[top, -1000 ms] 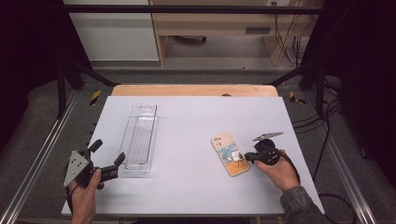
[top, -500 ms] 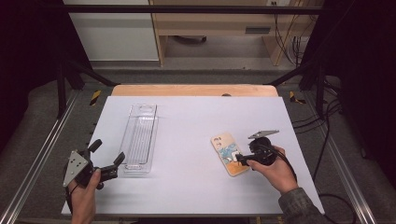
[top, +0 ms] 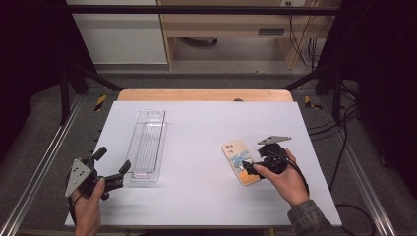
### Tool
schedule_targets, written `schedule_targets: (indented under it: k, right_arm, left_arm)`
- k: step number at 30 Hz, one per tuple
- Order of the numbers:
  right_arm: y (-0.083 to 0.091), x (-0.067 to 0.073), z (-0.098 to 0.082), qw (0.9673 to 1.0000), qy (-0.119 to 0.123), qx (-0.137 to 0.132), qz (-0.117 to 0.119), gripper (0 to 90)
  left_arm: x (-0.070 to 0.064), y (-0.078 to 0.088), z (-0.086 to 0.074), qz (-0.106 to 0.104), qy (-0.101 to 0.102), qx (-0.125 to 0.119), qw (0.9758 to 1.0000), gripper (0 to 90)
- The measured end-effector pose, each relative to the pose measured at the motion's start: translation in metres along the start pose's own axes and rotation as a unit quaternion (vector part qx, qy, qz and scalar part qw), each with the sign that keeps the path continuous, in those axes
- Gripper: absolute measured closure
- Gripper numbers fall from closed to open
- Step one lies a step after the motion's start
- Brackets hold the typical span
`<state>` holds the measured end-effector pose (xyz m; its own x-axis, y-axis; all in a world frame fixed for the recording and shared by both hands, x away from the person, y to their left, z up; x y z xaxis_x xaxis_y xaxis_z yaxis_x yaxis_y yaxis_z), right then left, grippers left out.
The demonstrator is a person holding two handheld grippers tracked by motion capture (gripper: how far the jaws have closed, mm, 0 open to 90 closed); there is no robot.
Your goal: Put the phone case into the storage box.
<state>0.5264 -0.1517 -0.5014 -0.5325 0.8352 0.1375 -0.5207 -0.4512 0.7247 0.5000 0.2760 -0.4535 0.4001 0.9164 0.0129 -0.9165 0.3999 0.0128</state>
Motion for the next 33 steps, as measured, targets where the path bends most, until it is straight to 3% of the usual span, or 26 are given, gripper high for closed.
schedule_targets:
  k: [8, 33]
  right_arm:
    - [-0.007, 0.010, -0.009, 0.9995, -0.008, 0.031, -0.004, 7.0]
    - [-0.034, 0.016, -0.029, 0.9975, -0.018, 0.065, -0.020, 7.3]
  left_arm:
    - [-0.001, 0.000, 0.000, -0.003, 0.001, 0.000, 1.0000, 0.9]
    - [-0.002, -0.001, -0.001, -0.004, 0.002, 0.002, 1.0000, 1.0]
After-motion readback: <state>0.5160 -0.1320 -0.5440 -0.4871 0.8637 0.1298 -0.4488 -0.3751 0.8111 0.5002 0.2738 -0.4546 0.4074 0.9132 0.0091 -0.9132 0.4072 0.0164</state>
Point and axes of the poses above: each handheld gripper's, and its own axes: y roughly backward along the jaws, z roughly out of its top, x roughly to its left, the point moved 10 cm from there along -y, roughly forward along the jaws, and after that the axes turned 6 degrees about z, right-handed, at the moved point
